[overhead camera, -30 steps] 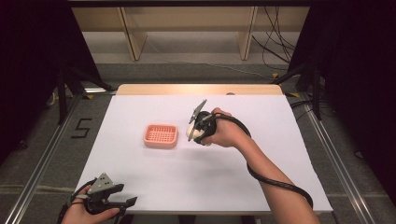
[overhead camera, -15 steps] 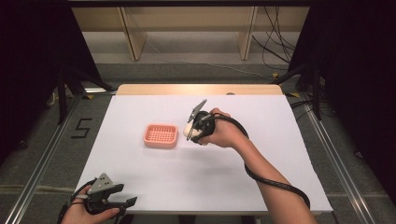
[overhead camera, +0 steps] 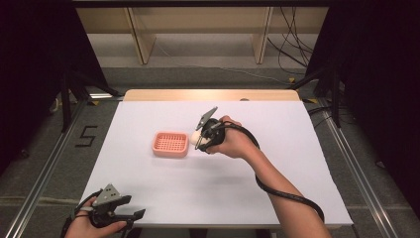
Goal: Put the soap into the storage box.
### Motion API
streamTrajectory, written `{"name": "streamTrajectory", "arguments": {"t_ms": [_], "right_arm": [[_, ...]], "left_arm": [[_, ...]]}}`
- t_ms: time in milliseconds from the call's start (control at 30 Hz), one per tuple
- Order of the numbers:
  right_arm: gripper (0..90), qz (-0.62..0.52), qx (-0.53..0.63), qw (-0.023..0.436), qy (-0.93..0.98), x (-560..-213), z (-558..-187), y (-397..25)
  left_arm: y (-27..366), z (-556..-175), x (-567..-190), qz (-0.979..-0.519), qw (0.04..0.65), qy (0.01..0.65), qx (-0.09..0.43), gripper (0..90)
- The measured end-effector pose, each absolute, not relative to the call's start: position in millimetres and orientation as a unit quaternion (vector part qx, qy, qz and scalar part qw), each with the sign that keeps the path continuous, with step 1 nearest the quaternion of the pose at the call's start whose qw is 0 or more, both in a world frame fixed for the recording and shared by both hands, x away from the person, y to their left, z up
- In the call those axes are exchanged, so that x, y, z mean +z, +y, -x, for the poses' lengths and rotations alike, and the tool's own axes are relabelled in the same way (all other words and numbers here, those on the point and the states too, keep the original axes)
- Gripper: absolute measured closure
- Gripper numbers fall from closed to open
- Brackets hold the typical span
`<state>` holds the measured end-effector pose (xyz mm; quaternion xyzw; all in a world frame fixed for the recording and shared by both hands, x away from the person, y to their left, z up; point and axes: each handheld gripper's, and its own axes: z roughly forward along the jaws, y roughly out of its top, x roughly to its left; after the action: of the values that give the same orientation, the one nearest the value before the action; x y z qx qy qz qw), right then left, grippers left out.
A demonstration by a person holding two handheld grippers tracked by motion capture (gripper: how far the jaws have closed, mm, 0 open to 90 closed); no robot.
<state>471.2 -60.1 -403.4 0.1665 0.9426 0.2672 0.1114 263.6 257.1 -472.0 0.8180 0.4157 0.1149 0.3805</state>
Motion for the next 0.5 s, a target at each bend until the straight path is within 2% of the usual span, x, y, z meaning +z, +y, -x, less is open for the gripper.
{"name": "streamTrajectory", "arguments": {"t_ms": [500], "right_arm": [[50.7, -0.170, 0.276, 0.108, 0.940, -408.1, -473.8, -54.6]], "left_arm": [[256.9, -263.6, -472.4, -0.815, 0.383, 0.421, 0.110, 28.3]]}}
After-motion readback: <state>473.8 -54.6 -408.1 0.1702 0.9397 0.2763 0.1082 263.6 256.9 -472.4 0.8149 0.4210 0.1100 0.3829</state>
